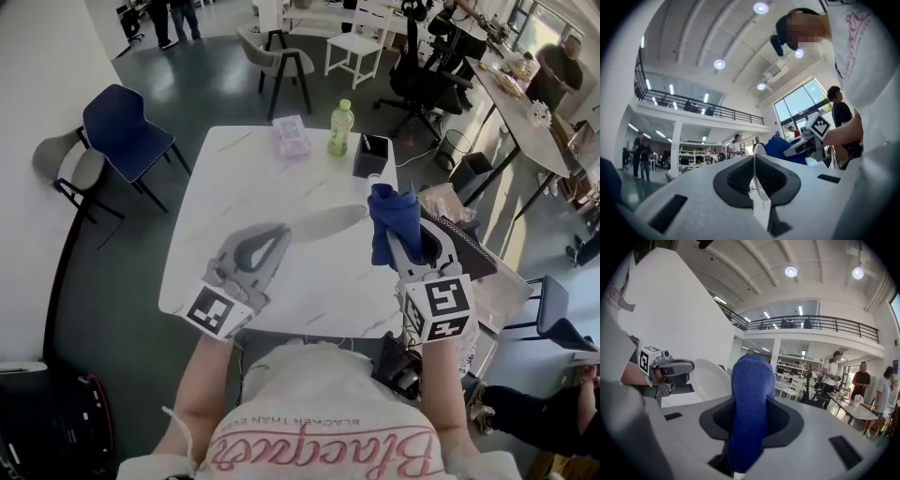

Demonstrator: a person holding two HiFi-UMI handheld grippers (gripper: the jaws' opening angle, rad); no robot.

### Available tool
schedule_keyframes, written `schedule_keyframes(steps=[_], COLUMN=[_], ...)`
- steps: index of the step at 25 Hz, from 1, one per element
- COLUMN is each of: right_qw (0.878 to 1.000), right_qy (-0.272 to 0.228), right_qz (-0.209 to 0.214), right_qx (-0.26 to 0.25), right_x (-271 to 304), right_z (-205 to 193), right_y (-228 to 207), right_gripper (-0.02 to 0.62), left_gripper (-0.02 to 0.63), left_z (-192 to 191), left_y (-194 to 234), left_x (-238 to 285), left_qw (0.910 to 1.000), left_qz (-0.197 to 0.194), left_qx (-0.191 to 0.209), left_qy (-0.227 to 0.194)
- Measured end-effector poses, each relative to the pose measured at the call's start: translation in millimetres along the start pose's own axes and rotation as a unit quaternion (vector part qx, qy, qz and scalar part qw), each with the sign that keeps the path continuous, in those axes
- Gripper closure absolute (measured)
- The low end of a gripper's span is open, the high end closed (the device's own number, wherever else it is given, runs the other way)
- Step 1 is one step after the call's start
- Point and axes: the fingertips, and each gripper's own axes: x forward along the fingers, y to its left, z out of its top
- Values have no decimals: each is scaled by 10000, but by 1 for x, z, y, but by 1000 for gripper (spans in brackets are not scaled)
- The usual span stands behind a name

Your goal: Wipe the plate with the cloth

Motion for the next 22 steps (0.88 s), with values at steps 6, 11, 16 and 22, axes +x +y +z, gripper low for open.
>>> schedule_keyframes(steps=[6, 11, 16, 22], right_qw=[9982, 9825, 9511, 9115], right_qy=[-341, -574, -386, -141], right_qz=[487, 1373, 2108, 2480], right_qx=[65, -1119, -2222, -3279], right_x=[-11, -22, -23, -18], right_z=[33, 75, 89, 79], right_y=[1, 37, 81, 102], right_gripper=[471, 471, 471, 472], left_gripper=[594, 594, 594, 594], left_z=[8, 8, 8, 11], left_y=[-16, -32, -49, -57], left_x=[5, 9, 14, 14], left_qw=[9831, 9535, 9278, 9240], left_qz=[-294, -549, -855, -948], left_qx=[1786, 2929, 3591, 3667], left_qy=[282, 450, 533, 522])
